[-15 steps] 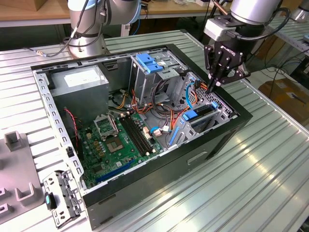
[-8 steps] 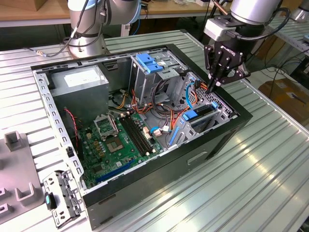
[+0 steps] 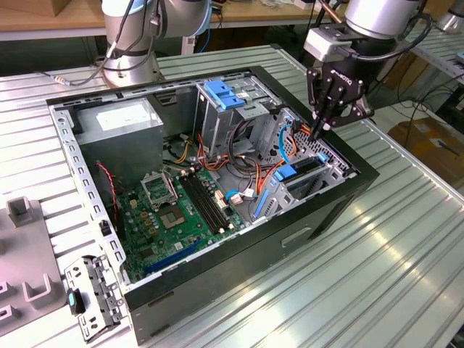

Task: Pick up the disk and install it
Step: 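Insert the first disk wire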

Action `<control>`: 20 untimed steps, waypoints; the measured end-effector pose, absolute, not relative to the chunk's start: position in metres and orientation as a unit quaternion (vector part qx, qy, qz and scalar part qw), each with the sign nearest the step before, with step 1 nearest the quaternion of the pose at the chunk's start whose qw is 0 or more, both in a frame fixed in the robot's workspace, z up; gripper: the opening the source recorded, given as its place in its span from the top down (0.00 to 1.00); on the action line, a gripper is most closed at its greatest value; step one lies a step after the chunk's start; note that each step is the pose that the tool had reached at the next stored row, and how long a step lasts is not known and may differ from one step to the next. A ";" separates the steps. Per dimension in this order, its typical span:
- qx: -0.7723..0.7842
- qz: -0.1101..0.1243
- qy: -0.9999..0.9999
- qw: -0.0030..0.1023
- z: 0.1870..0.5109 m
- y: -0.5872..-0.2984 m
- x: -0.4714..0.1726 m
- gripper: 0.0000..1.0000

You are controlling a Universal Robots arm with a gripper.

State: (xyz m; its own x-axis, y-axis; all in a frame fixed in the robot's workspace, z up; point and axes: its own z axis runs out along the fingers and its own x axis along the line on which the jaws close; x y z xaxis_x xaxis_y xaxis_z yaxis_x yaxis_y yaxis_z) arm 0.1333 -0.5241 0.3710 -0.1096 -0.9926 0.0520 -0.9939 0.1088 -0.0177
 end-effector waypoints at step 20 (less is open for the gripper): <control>0.694 0.026 -0.720 0.009 0.366 -0.529 0.120 0.84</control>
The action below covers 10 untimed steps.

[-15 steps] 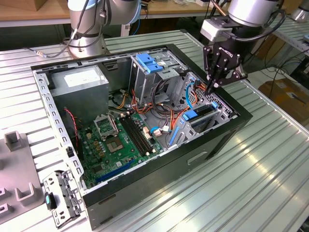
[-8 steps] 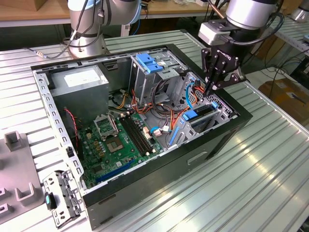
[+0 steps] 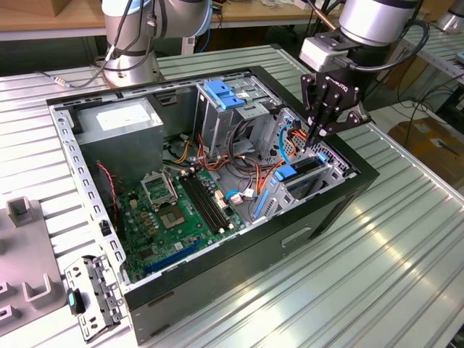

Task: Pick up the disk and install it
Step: 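Insert the first disk wire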

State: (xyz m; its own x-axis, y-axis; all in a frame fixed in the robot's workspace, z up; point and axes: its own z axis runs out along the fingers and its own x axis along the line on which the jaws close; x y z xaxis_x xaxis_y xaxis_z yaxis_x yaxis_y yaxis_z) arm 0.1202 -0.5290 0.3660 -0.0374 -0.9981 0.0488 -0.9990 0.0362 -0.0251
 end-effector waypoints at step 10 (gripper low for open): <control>0.694 0.026 -0.719 0.009 0.366 -0.531 0.120 0.84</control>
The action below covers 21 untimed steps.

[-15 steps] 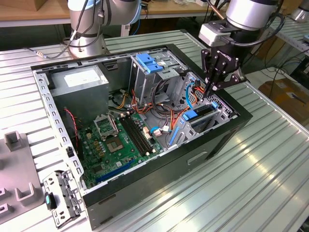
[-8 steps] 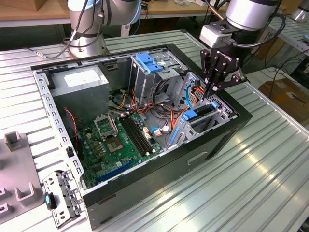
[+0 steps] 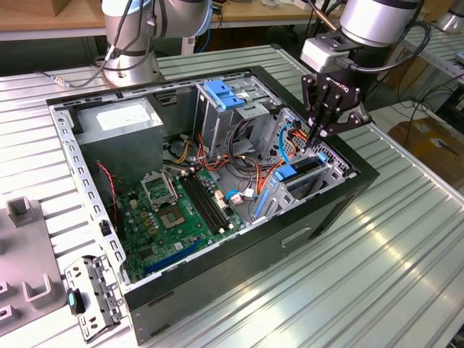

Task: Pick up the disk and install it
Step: 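Insert the first disk wire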

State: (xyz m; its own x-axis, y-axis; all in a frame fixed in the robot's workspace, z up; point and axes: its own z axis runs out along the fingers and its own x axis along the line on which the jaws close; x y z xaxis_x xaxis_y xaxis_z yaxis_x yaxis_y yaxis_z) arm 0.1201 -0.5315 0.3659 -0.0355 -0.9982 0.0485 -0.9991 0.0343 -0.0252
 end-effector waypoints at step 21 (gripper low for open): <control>0.713 0.028 -0.700 0.006 0.359 -0.537 0.116 0.84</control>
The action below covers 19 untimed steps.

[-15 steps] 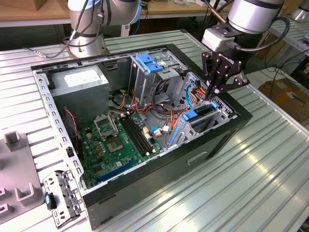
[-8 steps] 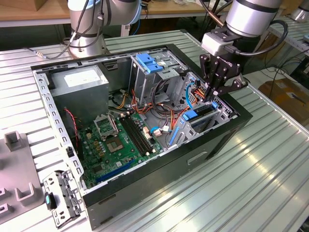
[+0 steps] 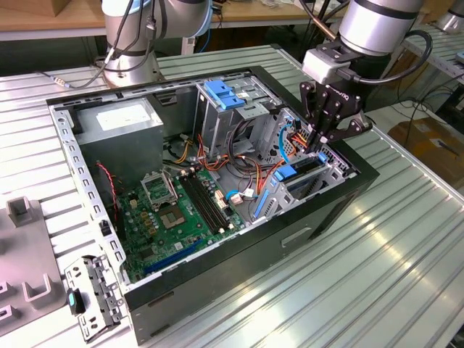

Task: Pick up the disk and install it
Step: 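Insert the first disk wire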

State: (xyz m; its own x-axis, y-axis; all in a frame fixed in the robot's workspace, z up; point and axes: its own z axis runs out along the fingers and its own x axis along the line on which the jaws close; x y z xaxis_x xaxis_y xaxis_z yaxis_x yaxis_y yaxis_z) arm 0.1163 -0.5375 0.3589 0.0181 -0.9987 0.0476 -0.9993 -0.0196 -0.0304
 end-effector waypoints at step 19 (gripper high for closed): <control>0.710 0.029 -0.704 0.005 0.349 -0.543 0.112 0.84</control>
